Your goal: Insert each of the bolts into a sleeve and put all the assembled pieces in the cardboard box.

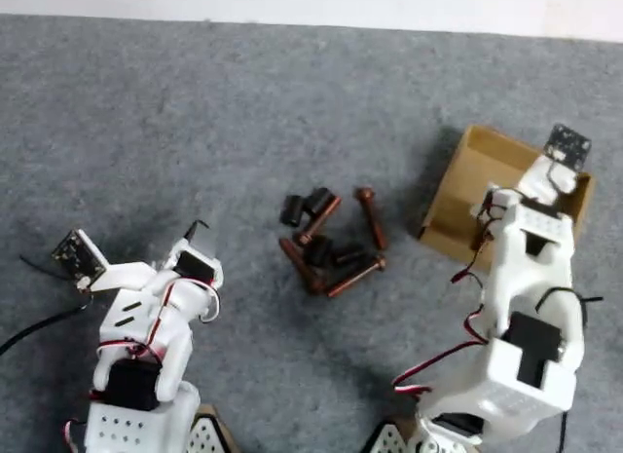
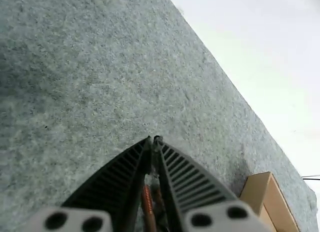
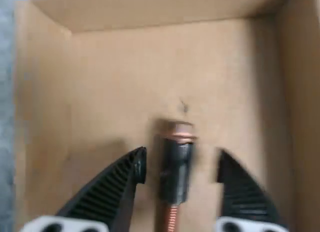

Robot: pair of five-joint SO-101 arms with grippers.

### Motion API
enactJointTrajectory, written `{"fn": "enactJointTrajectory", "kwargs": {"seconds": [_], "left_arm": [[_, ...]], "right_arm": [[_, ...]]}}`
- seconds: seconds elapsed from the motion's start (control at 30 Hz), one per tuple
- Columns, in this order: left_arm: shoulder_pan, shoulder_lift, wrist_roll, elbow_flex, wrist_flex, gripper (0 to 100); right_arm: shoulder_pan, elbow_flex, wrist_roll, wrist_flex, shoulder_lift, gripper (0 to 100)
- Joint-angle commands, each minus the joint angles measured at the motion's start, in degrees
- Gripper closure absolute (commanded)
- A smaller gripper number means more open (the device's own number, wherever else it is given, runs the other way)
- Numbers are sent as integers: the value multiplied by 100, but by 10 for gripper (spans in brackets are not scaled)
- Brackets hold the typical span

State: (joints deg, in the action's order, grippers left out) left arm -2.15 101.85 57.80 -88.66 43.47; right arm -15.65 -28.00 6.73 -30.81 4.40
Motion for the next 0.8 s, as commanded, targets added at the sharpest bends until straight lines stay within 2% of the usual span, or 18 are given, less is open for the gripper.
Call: {"fn": "enactJointTrajectory", "kwargs": {"seconds": [0.0,0.1,0.2,0.43,0.6,0.7,0.77], "left_arm": [[75,13,9,13,-141,969],[75,13,9,13,-141,969],[75,13,9,13,-141,969],[75,13,9,13,-141,969],[180,13,9,31,-141,969],[251,13,9,40,-141,969],[251,13,9,40,-141,969]], "right_arm": [[154,277,53,-57,-444,731],[330,-40,53,-338,-1226,731],[875,-523,44,-673,-2255,731],[2976,-2070,-132,-919,-4418,731],[4233,-2563,-1178,-919,-4479,731],[4532,-2589,-1257,-919,-4119,731],[4673,-2589,-1618,-919,-3820,731]]}}
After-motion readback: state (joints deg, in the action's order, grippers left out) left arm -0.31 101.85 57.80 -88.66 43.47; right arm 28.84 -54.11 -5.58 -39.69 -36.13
